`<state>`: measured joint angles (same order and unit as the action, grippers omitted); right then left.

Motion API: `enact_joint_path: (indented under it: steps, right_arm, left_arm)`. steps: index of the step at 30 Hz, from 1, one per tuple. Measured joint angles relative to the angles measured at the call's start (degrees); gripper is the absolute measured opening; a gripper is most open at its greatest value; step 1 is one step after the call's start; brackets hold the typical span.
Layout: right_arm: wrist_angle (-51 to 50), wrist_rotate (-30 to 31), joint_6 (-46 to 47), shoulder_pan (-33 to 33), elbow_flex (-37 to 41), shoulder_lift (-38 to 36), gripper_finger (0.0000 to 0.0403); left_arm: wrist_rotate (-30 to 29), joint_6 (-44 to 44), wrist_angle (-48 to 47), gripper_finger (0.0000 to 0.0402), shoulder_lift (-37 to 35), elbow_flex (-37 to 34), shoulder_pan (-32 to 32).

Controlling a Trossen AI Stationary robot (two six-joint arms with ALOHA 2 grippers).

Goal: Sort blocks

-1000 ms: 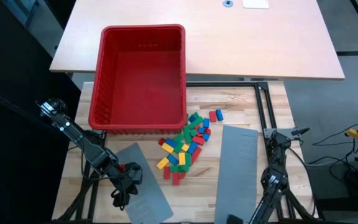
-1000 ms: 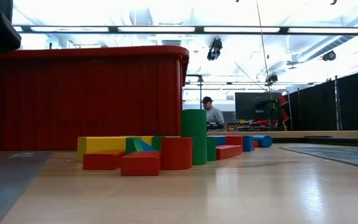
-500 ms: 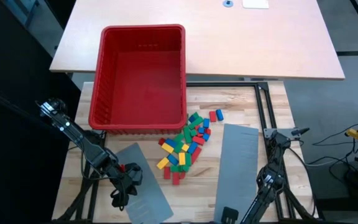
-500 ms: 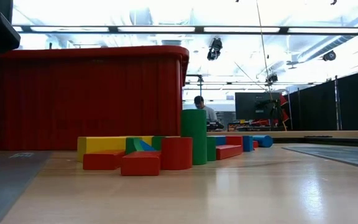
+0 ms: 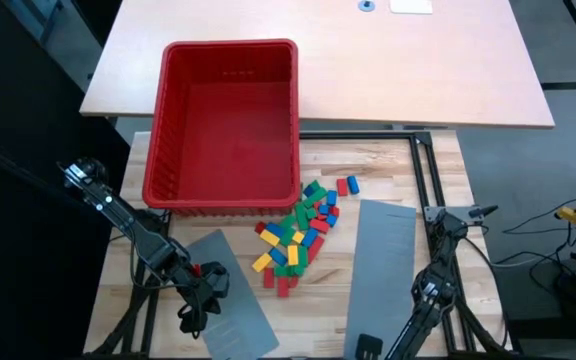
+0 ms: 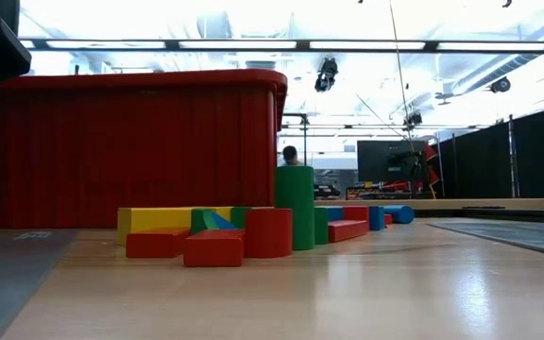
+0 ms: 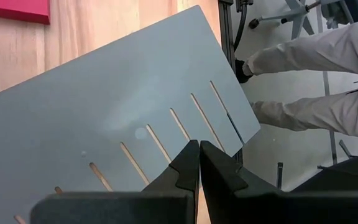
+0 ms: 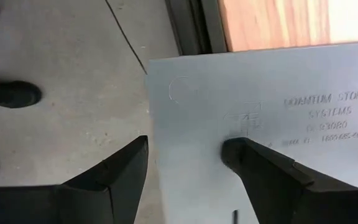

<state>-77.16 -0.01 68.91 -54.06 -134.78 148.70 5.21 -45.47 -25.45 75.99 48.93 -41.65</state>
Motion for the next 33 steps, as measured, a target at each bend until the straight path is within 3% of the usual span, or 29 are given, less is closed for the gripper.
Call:
enact_joint_path:
  steps: [23, 33]
  right_arm:
    - [1.18, -3.24, -2.04, -0.65, 0.04, 0.98, 0.0268]
    - [-1.21, -3.0, -3.2, -0.85, 0.02, 2.01, 0.0266]
  left_arm:
    - [-1.31, 0.02, -1.44, 0.0, 0.02, 0.0, 0.0]
    - [-3.36, 0.46, -1.64, 0.0, 0.02, 0.0, 0.0]
